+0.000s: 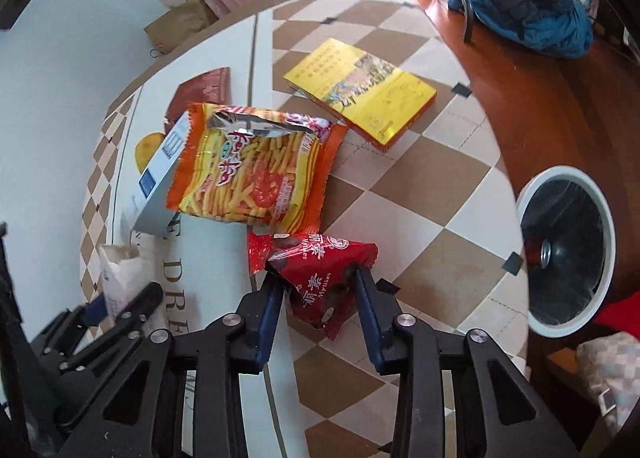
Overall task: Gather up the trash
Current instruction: 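Grasp the pink box with the left tool while the right tool grasps the red snack bag, then carry the pink box and red bag with both tools to the bin, then open both tools to drop the box and bag into the bin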
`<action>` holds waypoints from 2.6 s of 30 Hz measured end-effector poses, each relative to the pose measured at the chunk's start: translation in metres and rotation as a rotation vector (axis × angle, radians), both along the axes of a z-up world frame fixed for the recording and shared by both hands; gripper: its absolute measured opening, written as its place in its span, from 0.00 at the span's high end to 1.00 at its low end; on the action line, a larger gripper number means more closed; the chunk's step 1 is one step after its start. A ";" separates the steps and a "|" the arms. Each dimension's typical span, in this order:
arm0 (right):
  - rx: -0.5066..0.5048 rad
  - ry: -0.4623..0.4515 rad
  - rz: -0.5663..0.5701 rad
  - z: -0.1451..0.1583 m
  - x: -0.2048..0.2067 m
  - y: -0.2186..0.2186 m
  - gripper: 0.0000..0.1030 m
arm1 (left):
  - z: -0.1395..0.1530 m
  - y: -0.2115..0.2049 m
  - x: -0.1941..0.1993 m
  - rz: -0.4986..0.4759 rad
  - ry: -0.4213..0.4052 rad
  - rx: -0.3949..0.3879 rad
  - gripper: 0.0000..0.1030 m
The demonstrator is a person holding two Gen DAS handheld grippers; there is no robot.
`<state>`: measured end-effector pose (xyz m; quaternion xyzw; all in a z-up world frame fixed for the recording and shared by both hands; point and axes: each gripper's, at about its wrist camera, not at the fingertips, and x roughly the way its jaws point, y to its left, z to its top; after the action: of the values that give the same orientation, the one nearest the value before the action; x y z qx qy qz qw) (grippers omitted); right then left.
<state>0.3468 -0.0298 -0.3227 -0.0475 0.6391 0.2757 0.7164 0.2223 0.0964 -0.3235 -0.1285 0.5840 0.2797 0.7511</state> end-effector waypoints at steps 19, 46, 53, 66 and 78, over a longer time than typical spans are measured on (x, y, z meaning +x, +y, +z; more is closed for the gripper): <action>0.098 -0.296 0.025 0.114 -0.051 -0.081 0.73 | 0.131 -0.047 -0.038 -0.057 -0.257 0.098 0.59; 0.017 -0.032 -0.395 -0.006 0.080 -0.359 0.75 | 0.043 -0.270 0.205 -0.491 -0.166 -0.250 0.57; -0.013 0.093 -0.446 -0.082 0.120 -0.380 0.75 | -0.041 -0.282 0.267 -0.448 0.049 -0.458 0.57; -0.033 0.242 -0.450 -0.140 0.134 -0.382 0.05 | -0.069 -0.275 0.253 -0.380 0.101 -0.335 0.01; -0.215 0.067 -0.419 -0.090 0.112 -0.375 0.00 | -0.037 -0.282 0.212 -0.428 0.058 -0.128 0.00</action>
<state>0.4585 -0.4048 -0.4123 0.0193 0.6842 0.0525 0.7272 0.4343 -0.1853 -0.3606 -0.0412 0.6360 0.0800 0.7665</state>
